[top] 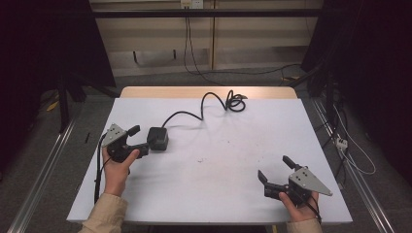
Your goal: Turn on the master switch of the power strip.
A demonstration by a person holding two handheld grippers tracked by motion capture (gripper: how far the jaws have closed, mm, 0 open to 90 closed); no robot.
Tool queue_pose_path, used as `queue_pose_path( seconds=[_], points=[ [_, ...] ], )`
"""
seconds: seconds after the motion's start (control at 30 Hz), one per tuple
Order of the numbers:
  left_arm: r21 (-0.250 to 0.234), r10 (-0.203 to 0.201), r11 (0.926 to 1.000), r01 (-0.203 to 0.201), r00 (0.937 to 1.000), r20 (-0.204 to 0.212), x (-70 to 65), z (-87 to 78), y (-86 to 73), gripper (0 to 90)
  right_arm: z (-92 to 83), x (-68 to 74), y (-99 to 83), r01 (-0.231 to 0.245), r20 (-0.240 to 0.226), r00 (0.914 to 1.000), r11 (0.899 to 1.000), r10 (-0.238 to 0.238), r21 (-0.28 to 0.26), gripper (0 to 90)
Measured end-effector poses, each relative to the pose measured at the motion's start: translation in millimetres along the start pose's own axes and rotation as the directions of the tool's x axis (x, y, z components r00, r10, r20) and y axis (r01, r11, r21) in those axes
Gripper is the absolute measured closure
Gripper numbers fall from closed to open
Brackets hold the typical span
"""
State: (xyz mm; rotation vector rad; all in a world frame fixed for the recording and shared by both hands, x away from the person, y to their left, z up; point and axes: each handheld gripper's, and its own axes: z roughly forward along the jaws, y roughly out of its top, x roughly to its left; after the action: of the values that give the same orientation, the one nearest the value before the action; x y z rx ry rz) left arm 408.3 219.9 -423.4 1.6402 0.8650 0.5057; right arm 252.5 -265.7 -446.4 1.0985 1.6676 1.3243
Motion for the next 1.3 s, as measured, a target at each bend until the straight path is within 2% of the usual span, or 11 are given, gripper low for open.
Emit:
queue_pose_path(
  seconds=[0.27,0.33,1.3],
  points=[
    [0.013,0.009,0.9999,-0.009,1.0000,-0.002,-0.3,2.7,0.8,23.5,-0.2,-0.1,0.1,0.000,0.000,1.0000,1.000,0.000,0.000,3.2],
    [0.024,0.025,0.9994,-0.025,0.9997,-0.002,0.1,3.4,1.2,24.9,-0.1,-0.2,0.2,0.001,-0.001,1.0000,1.000,-0.001,0.000,3.2],
    [0.030,0.002,0.9995,-0.002,1.0000,0.007,2.2,9.2,2.4,43.5,-0.6,-1.4,0.7,-0.002,-0.007,1.0000,1.000,0.002,-0.003,3.7]
  ],
)
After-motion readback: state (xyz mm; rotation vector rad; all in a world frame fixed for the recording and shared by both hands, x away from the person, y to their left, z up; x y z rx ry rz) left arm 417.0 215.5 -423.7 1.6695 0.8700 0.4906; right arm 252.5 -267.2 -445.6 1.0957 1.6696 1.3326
